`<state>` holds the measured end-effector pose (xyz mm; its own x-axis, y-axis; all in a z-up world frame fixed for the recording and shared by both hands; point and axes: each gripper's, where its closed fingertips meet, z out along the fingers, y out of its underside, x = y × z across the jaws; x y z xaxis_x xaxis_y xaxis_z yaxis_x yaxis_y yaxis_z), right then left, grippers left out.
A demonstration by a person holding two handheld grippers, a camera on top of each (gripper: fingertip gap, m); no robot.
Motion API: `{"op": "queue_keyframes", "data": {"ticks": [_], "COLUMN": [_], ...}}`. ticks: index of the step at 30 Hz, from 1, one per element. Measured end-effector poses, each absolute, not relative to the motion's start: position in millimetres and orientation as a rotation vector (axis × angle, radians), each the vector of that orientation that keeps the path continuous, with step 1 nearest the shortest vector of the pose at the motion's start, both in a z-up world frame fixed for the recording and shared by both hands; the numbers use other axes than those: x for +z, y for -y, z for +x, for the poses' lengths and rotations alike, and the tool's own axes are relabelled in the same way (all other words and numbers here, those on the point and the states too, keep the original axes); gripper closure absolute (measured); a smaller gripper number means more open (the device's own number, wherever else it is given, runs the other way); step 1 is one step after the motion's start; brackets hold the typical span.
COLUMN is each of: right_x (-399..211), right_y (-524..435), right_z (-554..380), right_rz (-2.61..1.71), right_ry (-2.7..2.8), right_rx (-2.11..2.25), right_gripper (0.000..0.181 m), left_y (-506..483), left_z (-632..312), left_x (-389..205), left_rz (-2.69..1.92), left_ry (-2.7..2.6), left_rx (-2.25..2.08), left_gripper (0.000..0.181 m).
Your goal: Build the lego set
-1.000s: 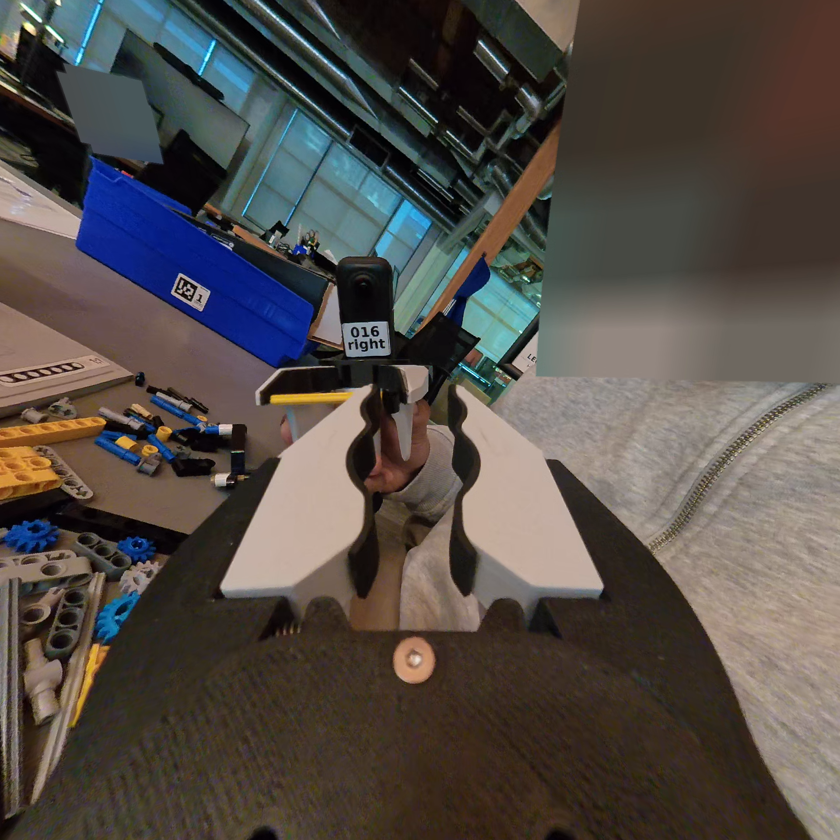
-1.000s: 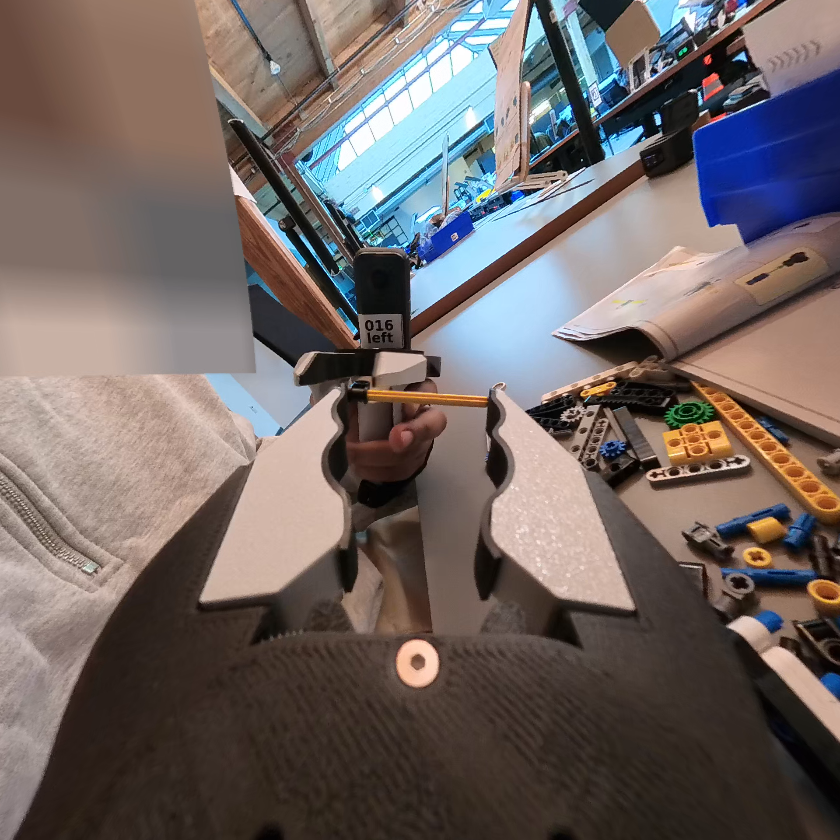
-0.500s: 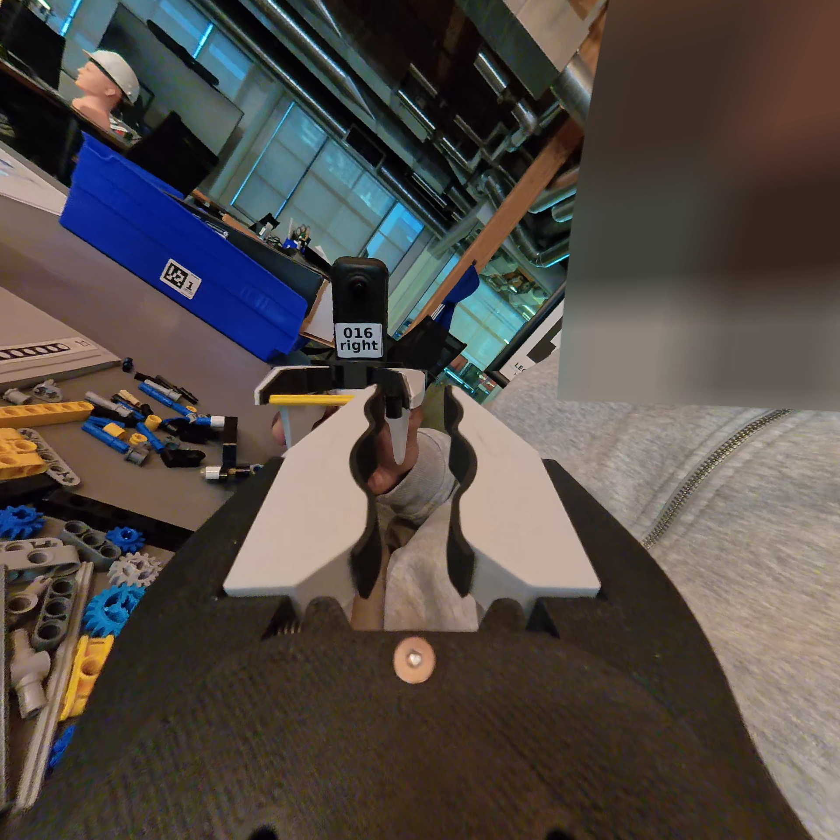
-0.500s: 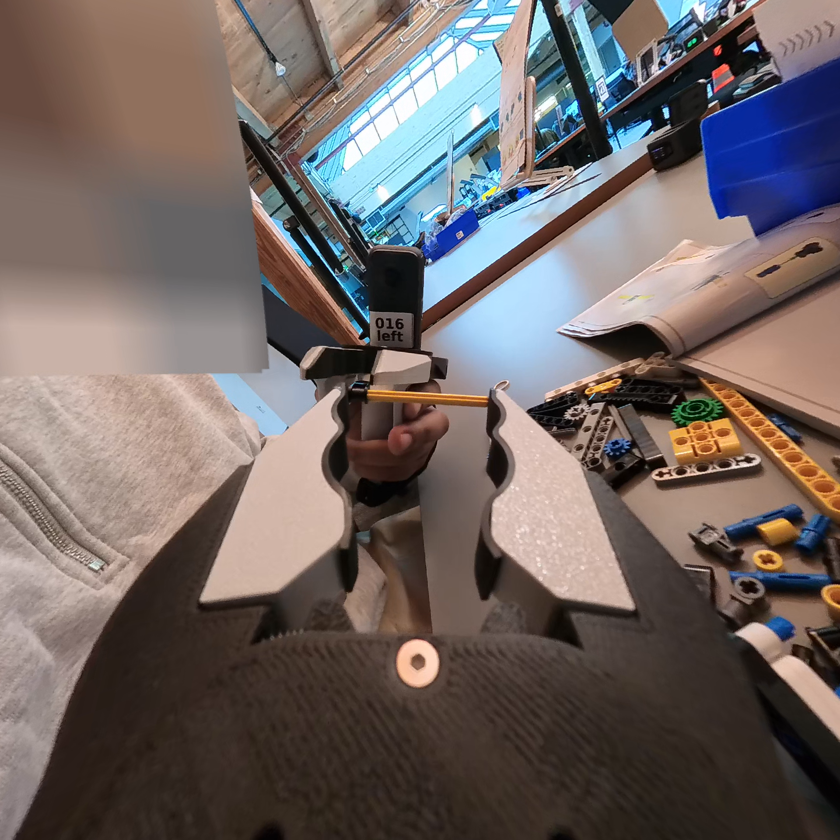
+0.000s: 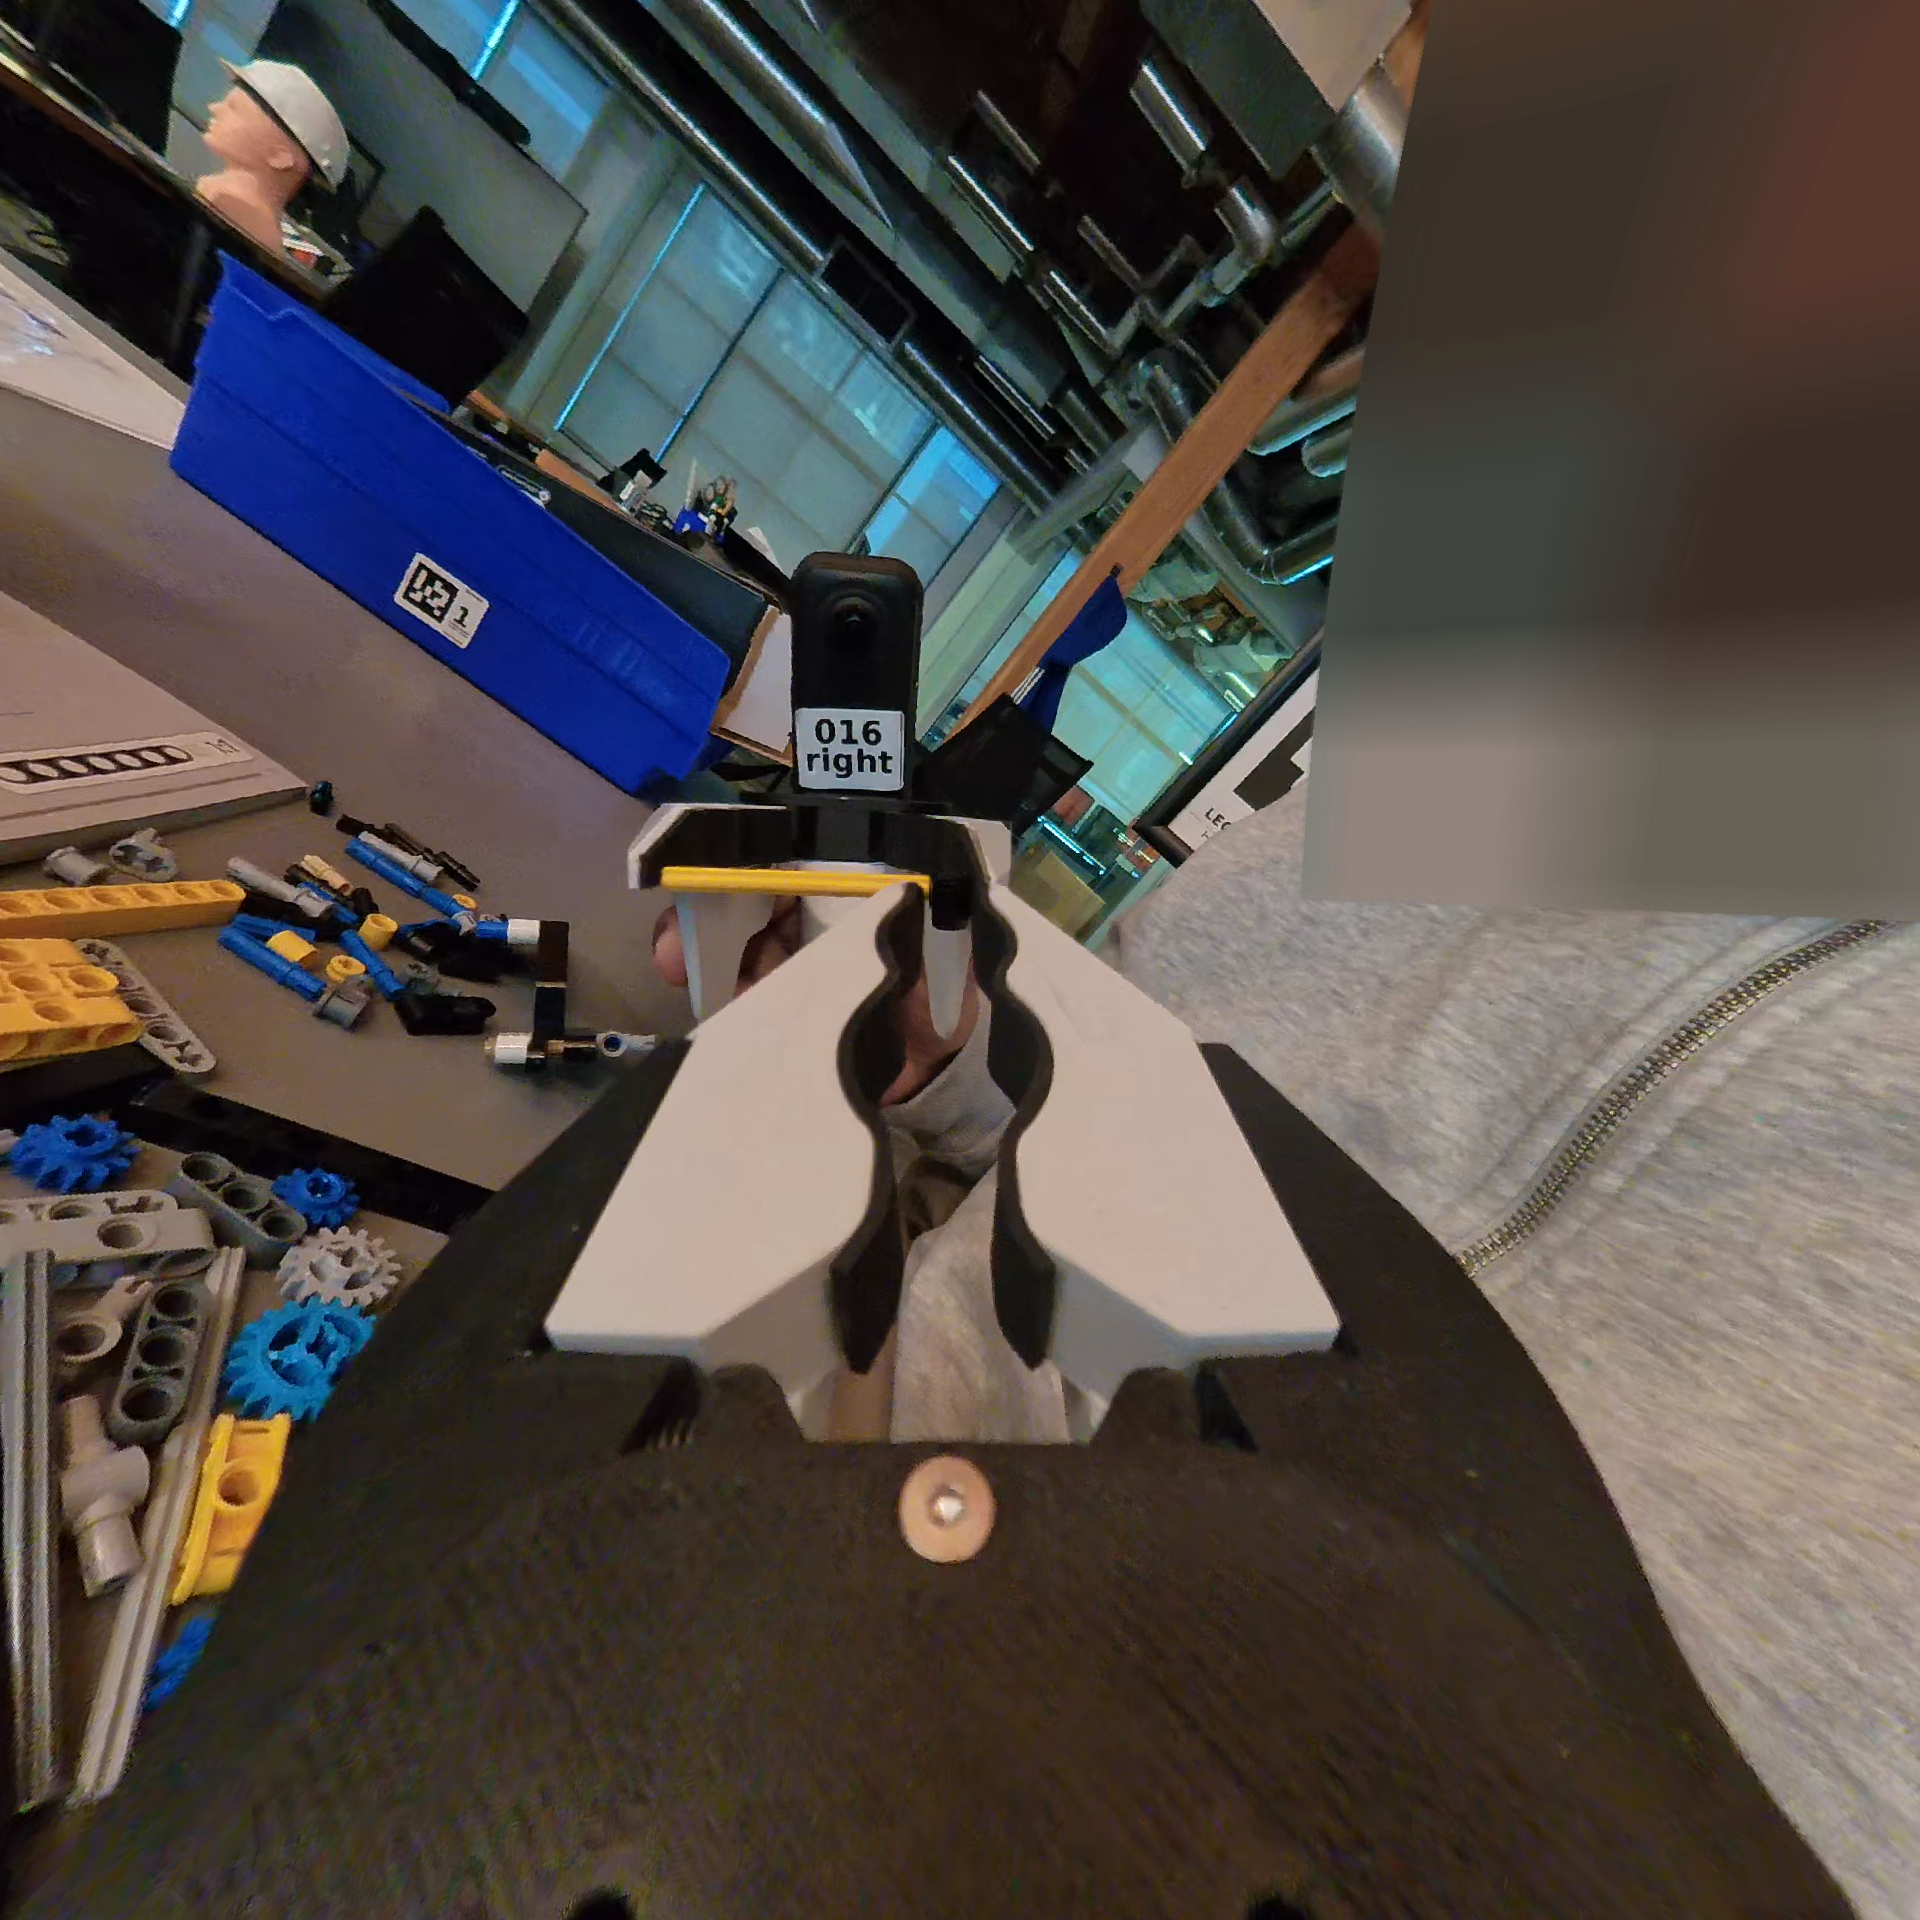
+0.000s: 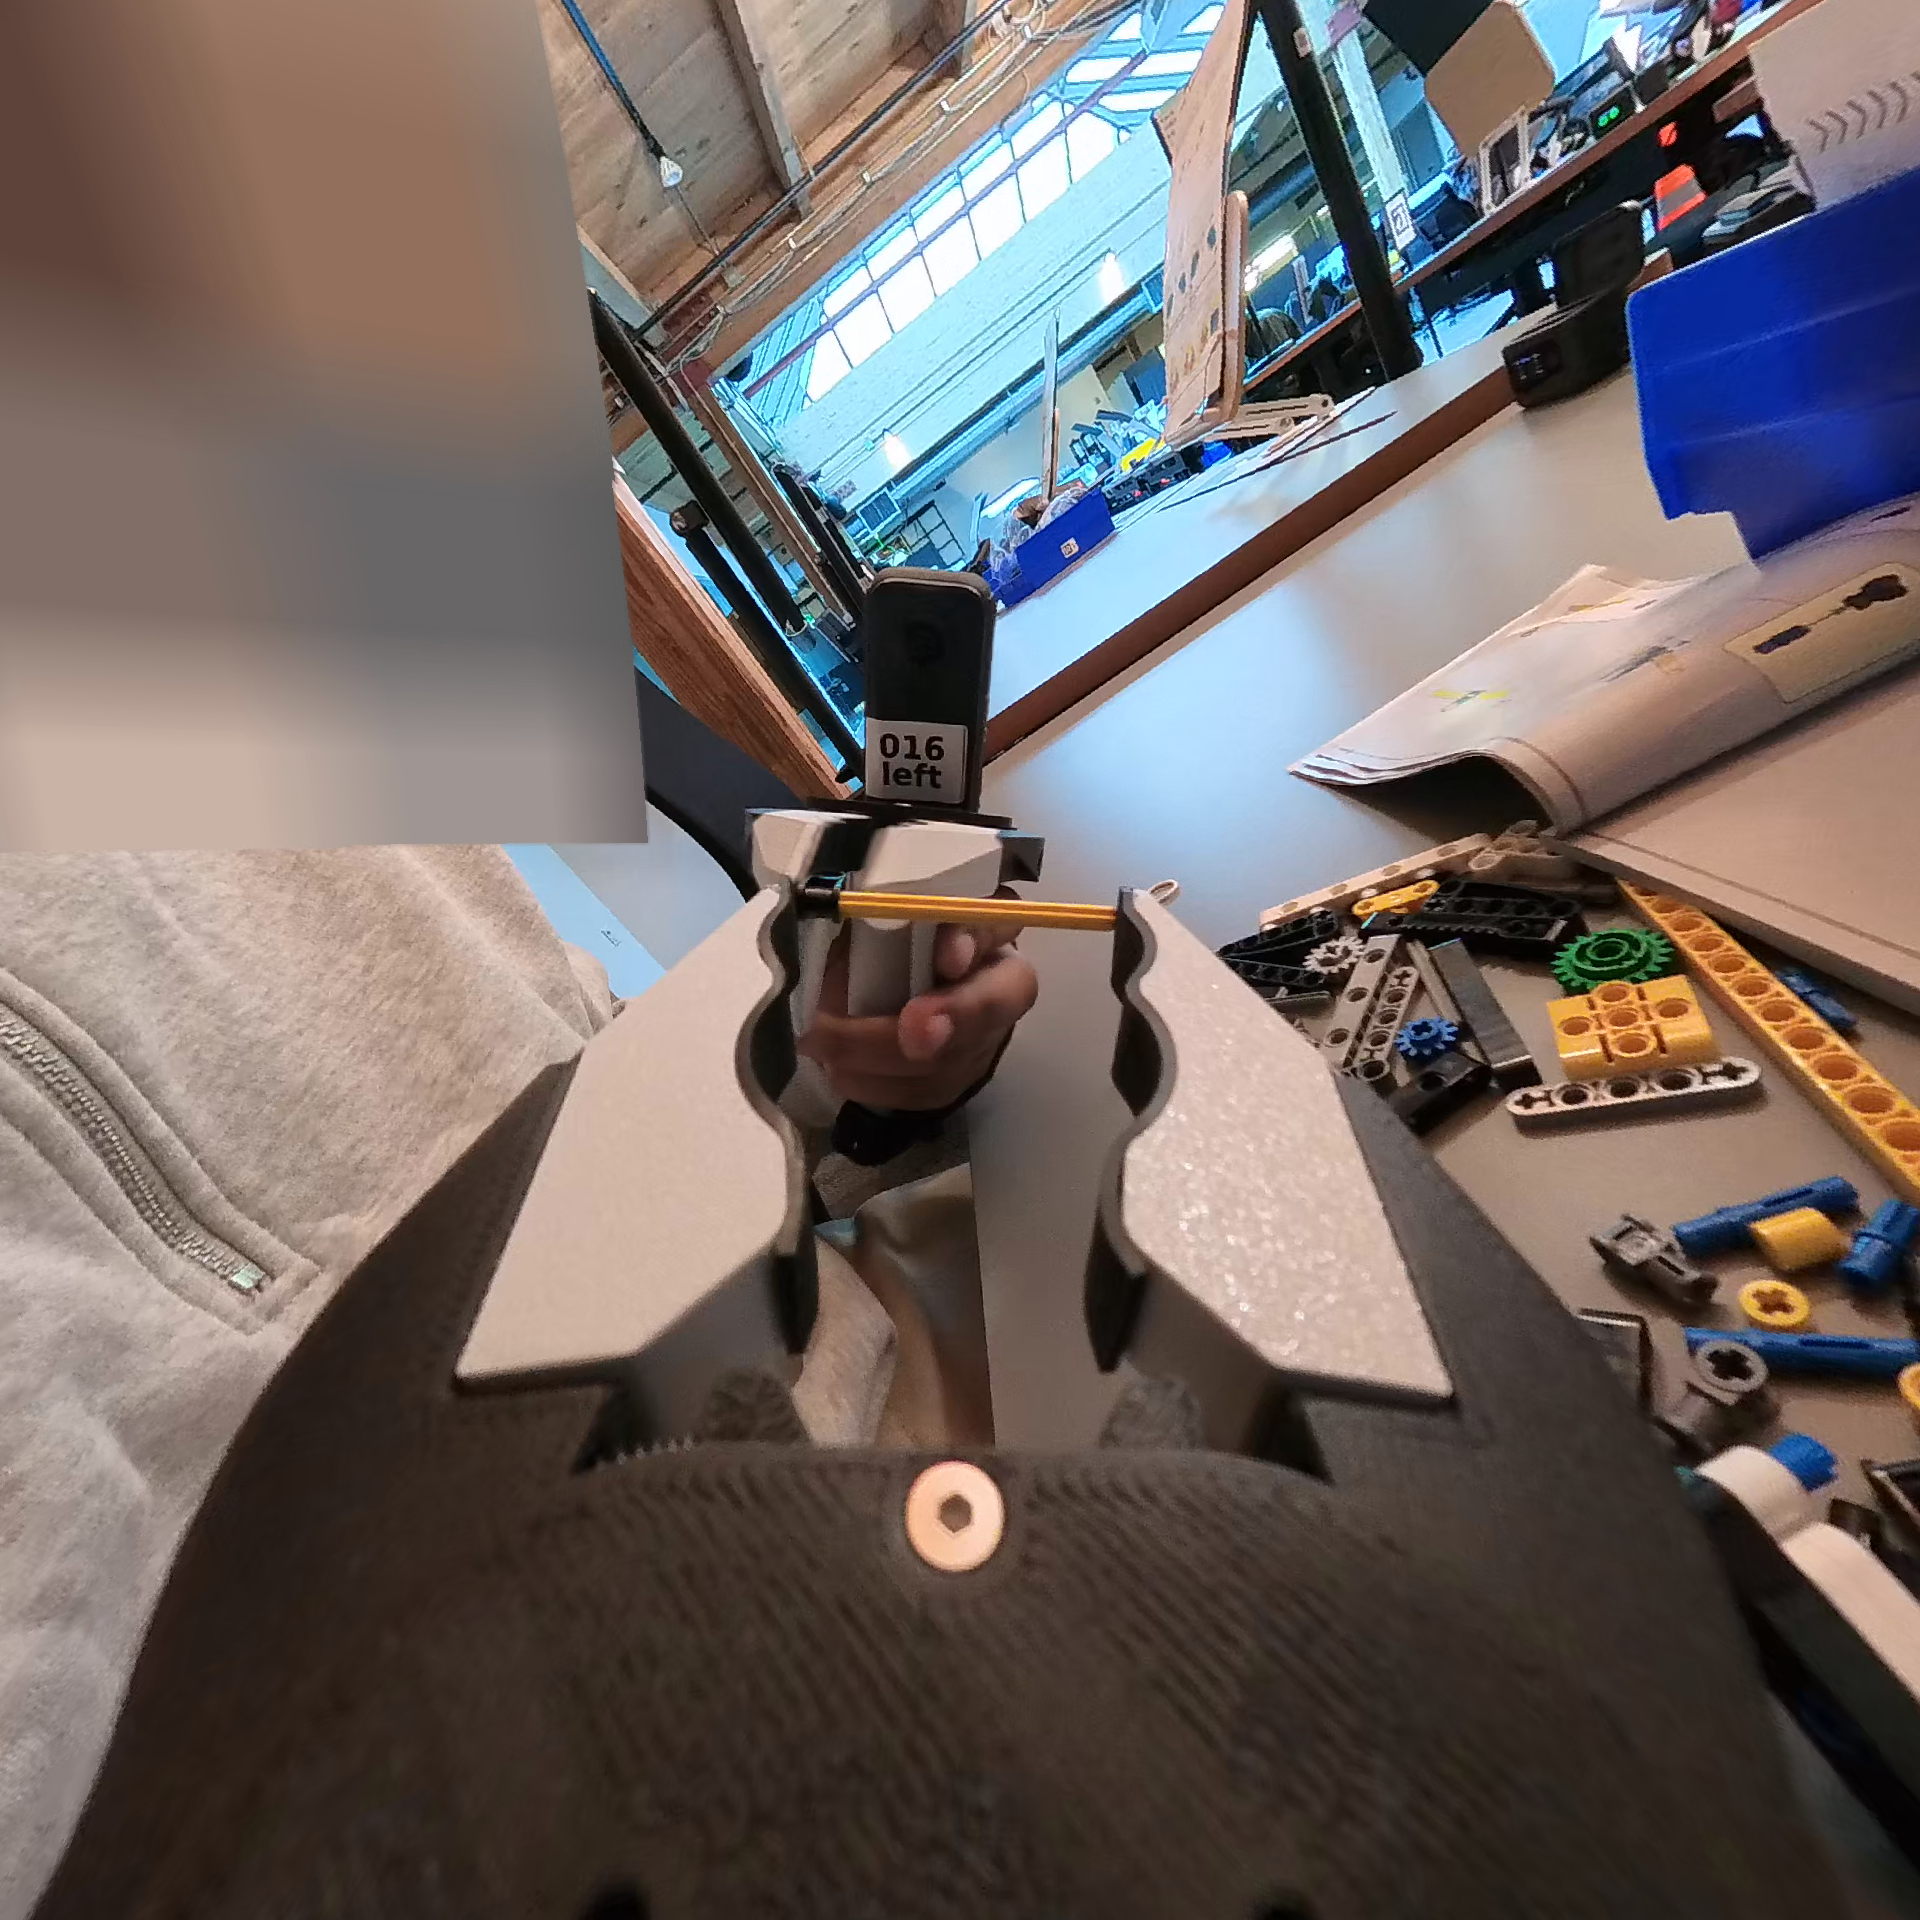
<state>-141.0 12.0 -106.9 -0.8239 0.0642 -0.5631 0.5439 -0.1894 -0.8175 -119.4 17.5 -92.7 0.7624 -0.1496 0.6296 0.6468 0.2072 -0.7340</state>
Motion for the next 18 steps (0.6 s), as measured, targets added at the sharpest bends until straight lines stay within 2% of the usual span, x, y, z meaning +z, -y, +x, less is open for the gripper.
{"op": "queue_keyframes", "data": {"ticks": [18], "right_x": [-105.5], "right_y": [-14.2], "right_z": [-141.7], "right_rz": [0.698], "right_ry": [-1.715], "right_rx": [-2.086], "right_gripper": [0.121], "left_y": [-17.4], "left_z": [-119.9], "left_x": [-92.2], "left_rz": [-1.253], "left_ry": [0.468], "left_rx": [-0.569], "left_gripper": [0.177]}}
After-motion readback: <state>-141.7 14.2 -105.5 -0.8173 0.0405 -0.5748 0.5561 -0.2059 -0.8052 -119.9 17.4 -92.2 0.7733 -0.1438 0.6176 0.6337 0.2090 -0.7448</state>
